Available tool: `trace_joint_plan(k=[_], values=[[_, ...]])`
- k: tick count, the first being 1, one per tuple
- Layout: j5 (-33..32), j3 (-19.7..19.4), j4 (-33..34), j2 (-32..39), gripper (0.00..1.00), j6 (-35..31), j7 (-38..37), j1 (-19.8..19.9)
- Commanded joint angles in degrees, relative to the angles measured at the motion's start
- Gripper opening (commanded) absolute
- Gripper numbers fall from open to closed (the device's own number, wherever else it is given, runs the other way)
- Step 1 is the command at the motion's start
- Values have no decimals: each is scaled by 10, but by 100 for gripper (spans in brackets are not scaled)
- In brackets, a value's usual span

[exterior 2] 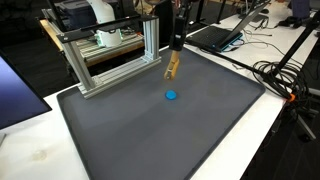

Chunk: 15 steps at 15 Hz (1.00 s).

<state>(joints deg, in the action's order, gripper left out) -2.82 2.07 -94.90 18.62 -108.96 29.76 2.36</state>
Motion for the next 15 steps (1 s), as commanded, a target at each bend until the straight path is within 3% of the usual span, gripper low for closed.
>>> trace_joint_plan(k=[1,5,6,12,13,15], values=[[-41,13,-23,-17,22,5,75,-6],[-77,22,-21,-11,22,-6,162,-13],[-60,16,-16,1,47,0,121,-12],[-64,20,-16,1,47,-3,152,-15],[-64,20,-16,1,22,-3,153,-15],[-78,23,-24,6,22,-40,175,-16]])
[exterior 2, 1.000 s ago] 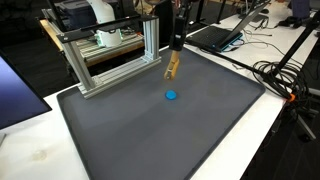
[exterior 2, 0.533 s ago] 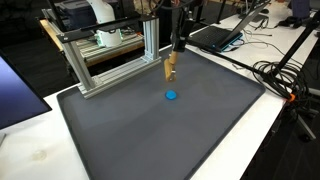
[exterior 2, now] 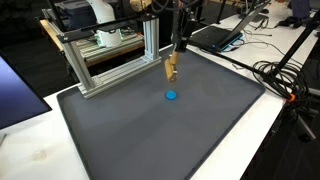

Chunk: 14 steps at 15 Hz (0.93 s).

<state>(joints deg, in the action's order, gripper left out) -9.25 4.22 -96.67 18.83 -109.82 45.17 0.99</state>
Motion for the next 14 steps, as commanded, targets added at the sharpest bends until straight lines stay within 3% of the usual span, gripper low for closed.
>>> trace_joint_plan(k=[1,6,14], values=[[-28,-2,2,18,22,-44,27,-4],[-25,2,17,71,22,-118,129,17],[11,12,28,111,22,-116,277,47]])
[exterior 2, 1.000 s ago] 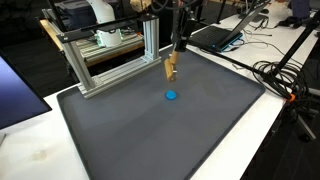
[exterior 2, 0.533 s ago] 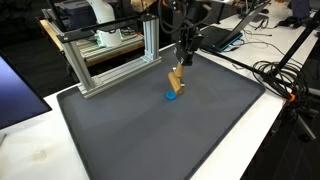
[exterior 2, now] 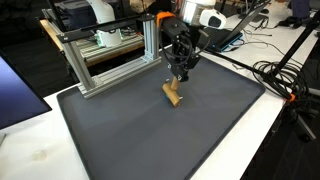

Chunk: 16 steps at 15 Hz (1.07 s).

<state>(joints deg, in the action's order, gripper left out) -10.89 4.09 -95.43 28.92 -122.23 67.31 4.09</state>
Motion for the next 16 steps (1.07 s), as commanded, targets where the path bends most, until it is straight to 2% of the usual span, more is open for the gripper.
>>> trace_joint_plan(k=[1,6,16], values=[[30,13,16,13,22,10,65,16],[56,16,12,17,22,12,95,14],[32,1,12,23,22,2,65,2]])
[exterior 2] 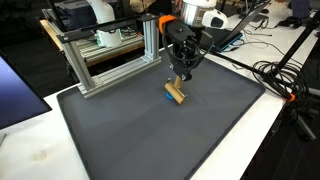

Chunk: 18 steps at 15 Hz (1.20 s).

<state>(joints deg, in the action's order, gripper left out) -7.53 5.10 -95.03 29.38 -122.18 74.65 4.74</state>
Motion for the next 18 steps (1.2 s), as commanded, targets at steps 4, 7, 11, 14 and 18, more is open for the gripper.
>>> trace_joint_plan(k=[4,7,11,14,18], values=[[-15,-18,3,19,22,-5,-16,-7],[-21,-18,-1,17,22,-9,-17,-10],[-44,-24,-7,16,22,-17,-25,-19],[-60,-27,-10,16,22,-19,-30,-26],[-82,-28,-17,15,22,-28,-39,-35]])
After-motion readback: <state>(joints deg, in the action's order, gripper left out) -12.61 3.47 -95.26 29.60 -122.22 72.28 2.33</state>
